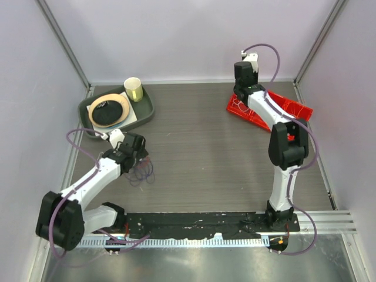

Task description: Untangle the cables

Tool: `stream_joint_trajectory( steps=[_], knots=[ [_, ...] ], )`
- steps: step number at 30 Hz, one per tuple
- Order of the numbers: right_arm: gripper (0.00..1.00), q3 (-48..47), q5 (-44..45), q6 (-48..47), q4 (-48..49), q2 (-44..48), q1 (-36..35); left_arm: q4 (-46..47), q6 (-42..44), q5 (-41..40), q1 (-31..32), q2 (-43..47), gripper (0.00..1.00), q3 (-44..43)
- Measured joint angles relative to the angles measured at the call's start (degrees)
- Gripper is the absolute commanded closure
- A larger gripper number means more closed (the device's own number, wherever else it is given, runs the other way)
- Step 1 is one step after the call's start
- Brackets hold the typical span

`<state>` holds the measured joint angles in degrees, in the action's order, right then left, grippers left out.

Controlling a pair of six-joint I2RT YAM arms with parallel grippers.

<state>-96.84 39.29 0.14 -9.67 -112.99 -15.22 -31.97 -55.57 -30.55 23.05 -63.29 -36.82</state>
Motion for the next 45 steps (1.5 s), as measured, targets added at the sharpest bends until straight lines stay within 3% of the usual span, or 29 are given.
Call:
stream_joint_trajectory(
  steps=[6,7,9,10,12,13,17,20,23,28,30,36,40,45],
  knots=[
    [0.82,-4.1,8.7,-3.0,-2.3,-9.2,-0.1,1.4,-1.6,2.2,-1.8,-12.4,0.01,-6.6],
    [0.64,-4.4,9.9,-3.4,-2.7,-10.1,-0.1,1.4,-1.6,2.3,-1.8,-14.3,0.02,-7.7],
    [0.44,-5.3,11.5,-3.9,-3.0,-11.6,-0.1,1.3,-1.9,2.6,-1.8,-17.2,0.1,-9.3],
    [0.24,-5.8,12.2,-4.2,-3.7,-12.1,-0.1,1.3,-2.2,2.8,-1.8,-18.6,0.14,-10.0],
    [0.12,-6.5,12.8,-4.0,-4.9,-12.3,-0.2,1.2,-2.4,3.3,-1.8,-20.7,0.23,-10.9],
    [0.1,-7.0,12.9,-4.1,-5.6,-12.3,-0.2,1.3,-2.5,3.5,-1.8,-21.1,0.28,-11.1],
    [0.07,-6.9,9.7,-2.4,-7.5,-9.8,-0.4,2.2,-2.1,4.6,-1.8,-21.4,1.0,-11.0],
    [0.07,-1.3,4.7,-0.1,-8.6,-1.8,-1.7,4.0,-0.9,6.7,-1.8,-21.4,1.0,-11.0],
    [0.07,10.0,-1.2,3.5,-7.4,13.1,-4.5,7.1,0.8,10.8,-1.6,-20.6,1.0,-10.7],
    [0.06,36.2,-19.8,12.5,4.7,42.5,-7.2,14.5,6.5,20.2,1.8,-13.6,1.0,-9.0],
    [0.07,44.4,-28.0,15.4,9.4,49.3,-6.6,18.4,9.8,25.8,5.0,-10.1,1.0,-8.7],
    [0.07,53.7,-53.2,19.5,12.7,53.2,-6.1,29.9,17.9,44.4,16.0,-2.4,1.0,-8.8],
    [0.08,57.3,-61.9,20.4,13.0,57.0,-6.4,34.0,20.5,51.1,20.3,0.2,1.0,-8.8],
    [0.11,59.5,-68.3,20.5,13.4,63.2,-6.4,36.8,21.4,54.2,20.8,1.0,1.0,-8.8]
  ],
)
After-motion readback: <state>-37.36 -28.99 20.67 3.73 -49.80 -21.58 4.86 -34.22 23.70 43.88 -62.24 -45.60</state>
